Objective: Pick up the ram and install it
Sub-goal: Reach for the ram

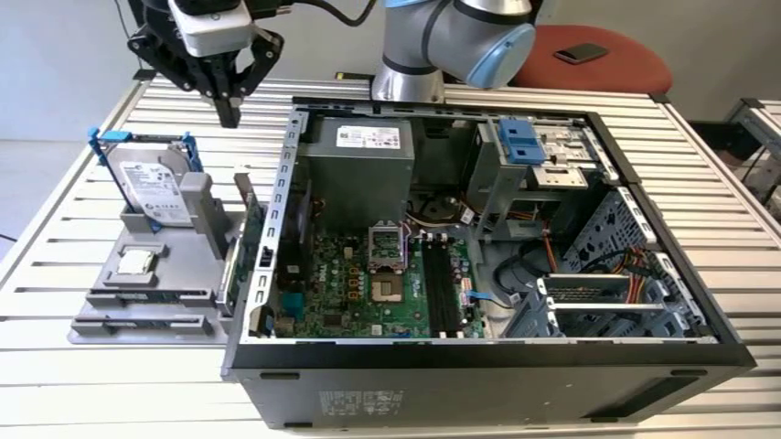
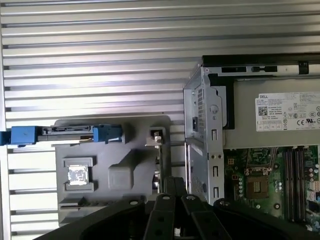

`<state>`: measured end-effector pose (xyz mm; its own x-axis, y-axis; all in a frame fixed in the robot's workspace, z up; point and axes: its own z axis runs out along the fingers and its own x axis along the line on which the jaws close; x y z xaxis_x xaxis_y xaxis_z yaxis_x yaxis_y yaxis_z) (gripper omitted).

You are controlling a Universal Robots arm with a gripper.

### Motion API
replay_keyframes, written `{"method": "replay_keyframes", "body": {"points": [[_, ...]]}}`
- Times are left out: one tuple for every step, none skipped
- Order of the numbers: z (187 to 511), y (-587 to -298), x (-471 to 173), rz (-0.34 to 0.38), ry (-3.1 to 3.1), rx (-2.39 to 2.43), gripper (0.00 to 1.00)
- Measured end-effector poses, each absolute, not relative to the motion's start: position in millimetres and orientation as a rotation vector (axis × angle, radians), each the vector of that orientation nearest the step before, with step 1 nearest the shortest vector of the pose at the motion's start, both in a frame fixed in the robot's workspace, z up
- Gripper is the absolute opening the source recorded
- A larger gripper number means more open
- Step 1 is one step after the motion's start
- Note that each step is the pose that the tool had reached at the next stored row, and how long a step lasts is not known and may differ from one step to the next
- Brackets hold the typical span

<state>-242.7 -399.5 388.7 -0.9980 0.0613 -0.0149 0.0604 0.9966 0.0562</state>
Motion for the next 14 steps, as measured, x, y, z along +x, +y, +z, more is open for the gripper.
{"method": "replay_keyframes", "body": {"points": [[388.7,-399.5,-245.7,0.087,3.122,0.094,0.0],[388.7,-399.5,-248.5,0.087,3.122,0.093,0.0],[388.7,-399.5,-251.2,0.087,3.122,0.092,0.0],[388.7,-399.6,-253.9,0.087,3.122,0.091,0.0],[388.7,-399.6,-256.6,0.087,3.123,0.09,0.0],[388.7,-399.6,-259.5,0.087,3.123,0.089,0.0],[388.7,-399.6,-262.4,0.087,3.123,0.088,0.0],[388.7,-399.6,-265.3,0.087,3.123,0.087,0.0],[388.7,-399.6,-268.3,0.087,3.123,0.086,0.0],[388.7,-399.6,-271.4,0.087,3.123,0.085,0.0],[388.7,-399.7,-274.5,0.087,3.123,0.084,0.0],[388.7,-399.7,-277.5,0.087,3.123,0.083,0.0],[388.7,-399.7,-280.6,0.087,3.123,0.082,0.0],[388.7,-399.7,-283.6,0.087,3.123,0.081,0.0]]}}
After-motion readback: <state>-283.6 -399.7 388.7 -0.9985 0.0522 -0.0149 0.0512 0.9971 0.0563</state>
